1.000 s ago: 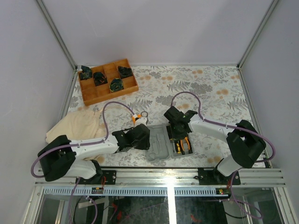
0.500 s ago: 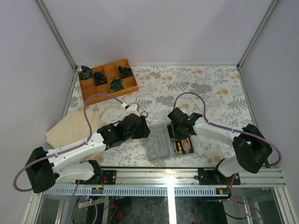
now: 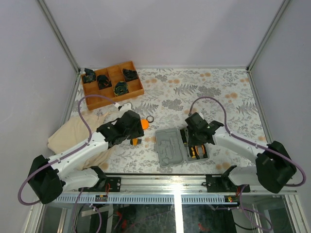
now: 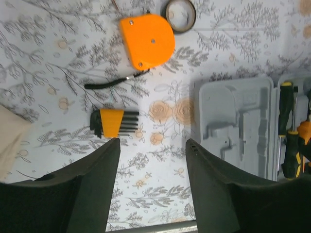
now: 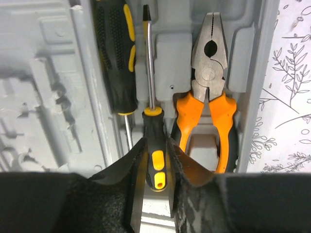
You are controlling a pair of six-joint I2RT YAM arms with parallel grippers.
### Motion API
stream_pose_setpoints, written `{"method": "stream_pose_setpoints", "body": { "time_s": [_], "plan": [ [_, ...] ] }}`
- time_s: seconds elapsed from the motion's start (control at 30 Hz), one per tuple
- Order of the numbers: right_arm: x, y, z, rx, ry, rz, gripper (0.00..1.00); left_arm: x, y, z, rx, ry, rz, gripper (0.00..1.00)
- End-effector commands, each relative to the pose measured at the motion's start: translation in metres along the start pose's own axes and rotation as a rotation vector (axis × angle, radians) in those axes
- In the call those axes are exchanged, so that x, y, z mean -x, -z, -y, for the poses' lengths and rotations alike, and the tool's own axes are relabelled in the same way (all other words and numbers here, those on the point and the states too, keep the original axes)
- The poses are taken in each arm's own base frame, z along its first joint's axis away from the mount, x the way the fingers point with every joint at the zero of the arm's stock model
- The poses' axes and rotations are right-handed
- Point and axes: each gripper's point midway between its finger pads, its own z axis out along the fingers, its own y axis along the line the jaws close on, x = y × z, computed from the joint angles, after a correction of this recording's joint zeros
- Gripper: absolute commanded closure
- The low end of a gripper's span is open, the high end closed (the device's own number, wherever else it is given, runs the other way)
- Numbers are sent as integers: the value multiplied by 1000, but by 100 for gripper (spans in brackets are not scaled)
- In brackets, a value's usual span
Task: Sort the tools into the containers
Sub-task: Pick up the engineering item from the center of the board.
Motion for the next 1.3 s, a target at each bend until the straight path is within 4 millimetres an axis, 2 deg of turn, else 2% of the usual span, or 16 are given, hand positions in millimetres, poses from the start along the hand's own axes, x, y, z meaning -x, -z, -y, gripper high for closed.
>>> {"method": "stream_pose_setpoints", "body": {
  "time_s": [0.0, 0.17, 0.3, 0.57, 0.7, 0.93, 1.27],
  "plan": [
    [21, 28, -9, 83, 8, 112, 68, 29, 2, -5, 29, -44, 38, 43],
    [41, 65, -15, 183, -17, 276, 61, 43, -9, -10, 42, -71, 26, 40],
    [39, 75, -8, 195, -53, 337, 54, 51, -26, -7, 31, -69, 9, 38],
    [24, 76, 2, 212, -127, 366, 44, 64, -69, 6, 60, -72, -27, 31],
    [21, 73, 4, 225, -148, 388, 37, 67, -85, 3, 115, -53, -36, 25],
    [17, 65, -1, 229, -118, 347, 34, 57, -111, -7, 186, -24, -77, 21],
    [11, 63, -4, 252, -134, 325, 34, 40, -131, -11, 195, -12, -113, 19]
  ]
}}
